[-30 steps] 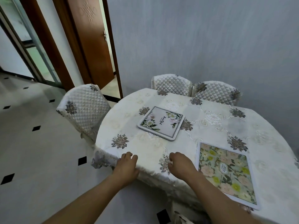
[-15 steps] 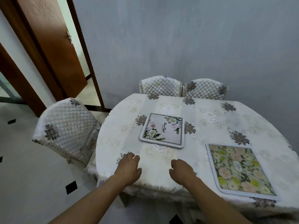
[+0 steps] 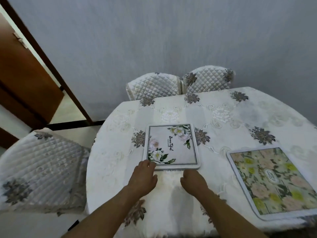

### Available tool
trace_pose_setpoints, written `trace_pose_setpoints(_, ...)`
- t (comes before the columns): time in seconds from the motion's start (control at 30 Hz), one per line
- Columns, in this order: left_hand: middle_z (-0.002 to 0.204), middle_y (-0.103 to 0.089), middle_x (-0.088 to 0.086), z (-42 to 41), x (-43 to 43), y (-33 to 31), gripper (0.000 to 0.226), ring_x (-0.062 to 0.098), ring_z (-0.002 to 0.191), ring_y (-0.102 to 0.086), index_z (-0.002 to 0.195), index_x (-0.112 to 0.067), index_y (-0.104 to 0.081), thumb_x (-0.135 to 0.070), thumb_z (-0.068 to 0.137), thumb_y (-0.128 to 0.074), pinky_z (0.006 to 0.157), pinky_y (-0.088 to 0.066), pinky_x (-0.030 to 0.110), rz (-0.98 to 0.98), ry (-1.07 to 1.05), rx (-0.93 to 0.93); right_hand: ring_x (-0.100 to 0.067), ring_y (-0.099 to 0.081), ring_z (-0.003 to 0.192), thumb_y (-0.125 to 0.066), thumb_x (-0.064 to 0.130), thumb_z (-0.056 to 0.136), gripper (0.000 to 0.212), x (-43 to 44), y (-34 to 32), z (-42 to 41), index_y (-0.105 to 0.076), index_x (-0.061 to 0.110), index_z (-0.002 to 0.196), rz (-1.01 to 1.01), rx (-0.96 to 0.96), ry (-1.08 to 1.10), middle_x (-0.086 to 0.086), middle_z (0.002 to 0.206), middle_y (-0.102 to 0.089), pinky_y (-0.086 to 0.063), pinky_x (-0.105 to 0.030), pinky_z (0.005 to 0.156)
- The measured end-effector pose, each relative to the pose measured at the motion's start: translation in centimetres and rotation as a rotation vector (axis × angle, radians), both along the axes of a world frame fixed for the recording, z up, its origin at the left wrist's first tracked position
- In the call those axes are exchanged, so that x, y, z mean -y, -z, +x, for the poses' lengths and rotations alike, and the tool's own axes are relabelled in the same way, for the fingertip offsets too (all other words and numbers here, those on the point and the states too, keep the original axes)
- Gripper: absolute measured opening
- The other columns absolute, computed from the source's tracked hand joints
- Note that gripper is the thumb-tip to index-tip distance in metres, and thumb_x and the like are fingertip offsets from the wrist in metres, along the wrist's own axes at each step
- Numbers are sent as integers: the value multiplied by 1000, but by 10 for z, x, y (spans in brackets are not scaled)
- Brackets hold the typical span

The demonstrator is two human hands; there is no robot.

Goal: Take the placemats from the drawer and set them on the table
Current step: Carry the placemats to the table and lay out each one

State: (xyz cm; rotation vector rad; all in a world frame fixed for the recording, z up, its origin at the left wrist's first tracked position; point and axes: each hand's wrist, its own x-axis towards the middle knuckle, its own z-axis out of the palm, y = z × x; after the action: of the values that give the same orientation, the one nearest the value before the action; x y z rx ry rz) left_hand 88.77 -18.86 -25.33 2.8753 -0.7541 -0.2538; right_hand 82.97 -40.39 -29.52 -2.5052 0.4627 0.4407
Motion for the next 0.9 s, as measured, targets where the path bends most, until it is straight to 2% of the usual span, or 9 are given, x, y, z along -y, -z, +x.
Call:
trace_pose_setpoints(0.07, 116, -54, 9, 29, 4, 6, 36, 29, 106, -50, 120, -15, -55, -31, 88, -52, 84, -42, 37, -3, 22, -6, -27, -62, 93, -52, 25, 88, 22, 1, 8, 17, -41, 19, 70, 77, -44, 71, -8, 86, -58, -38, -28, 67)
trace_pose_setpoints(0.13, 112, -55, 10, 58, 7, 9, 33, 30, 102, -52, 117, -14, -55, -29, 88, -52, 81, -43, 37, 0, 26, -20, -27, -64, 94, -55, 27, 89, 17, 2, 12, 31, -50, 14, 80, 149, -90, 144, -11, 92, -64, -43, -28, 71)
trace_pose_setpoints(0.23, 108, -56, 13, 100, 12, 16, 34, 32, 99, -53, 116, -10, -55, -27, 87, -55, 78, -44, 38, 34, 45, -33, -28, -66, 96, -58, 27, 88, 20, 3, 21, 42, -60, 8, 88, 247, -130, 279, -9, 91, -66, -42, -26, 69)
trace_pose_setpoints(0.3, 107, -56, 15, 127, 16, 20, 34, 33, 98, -55, 116, -8, -54, -25, 86, -56, 76, -44, 37, 50, 71, -44, -27, -66, 100, -57, 25, 89, 24, -1, 26, 45, -68, 5, 98, 295, -137, 361, -12, 102, -70, -42, -24, 72)
trace_pose_setpoints(0.43, 113, -56, 18, 184, 25, 34, 41, 34, 101, -54, 122, -6, -51, -25, 86, -57, 80, -46, 40, 79, 127, -62, -23, -64, 102, -54, 23, 94, 21, -17, 23, 53, -70, 18, 106, 404, -101, 530, -8, 108, -68, -46, -29, 83)
trace_pose_setpoints(0.5, 116, -56, 20, 214, 33, 43, 45, 38, 102, -54, 123, -4, -50, -25, 85, -59, 81, -46, 42, 97, 157, -72, -26, -64, 108, -56, 25, 93, 27, -26, 24, 59, -70, 16, 114, 455, -81, 687, -8, 117, -68, -47, -29, 85)
trace_pose_setpoints(0.63, 127, -51, 19, 263, 53, 62, 51, 37, 110, -50, 130, -5, -44, -22, 84, -57, 87, -45, 45, 117, 139, -117, -27, -65, 107, -58, 24, 92, 27, -43, 29, 70, -70, 11, 114, 504, -58, 964, -12, 118, -70, -49, -31, 88)
trace_pose_setpoints(0.8, 127, -46, 16, 301, 87, 77, 50, 36, 117, -44, 124, -5, -41, -25, 83, -60, 88, -42, 47, 105, 98, -218, -26, -66, 103, -56, 21, 90, 26, -58, 38, 80, -68, 13, 112, 466, -13, 1071, -8, 112, -71, -51, -31, 86)
trace_pose_setpoints(0.9, 132, -47, 15, 317, 98, 89, 54, 36, 123, -42, 127, -8, -42, -36, 84, -57, 96, -39, 49, 165, 60, -270, -26, -68, 100, -57, 23, 88, 24, -61, 45, 83, -70, 14, 106, 465, -3, 1115, -7, 106, -73, -52, -30, 84)
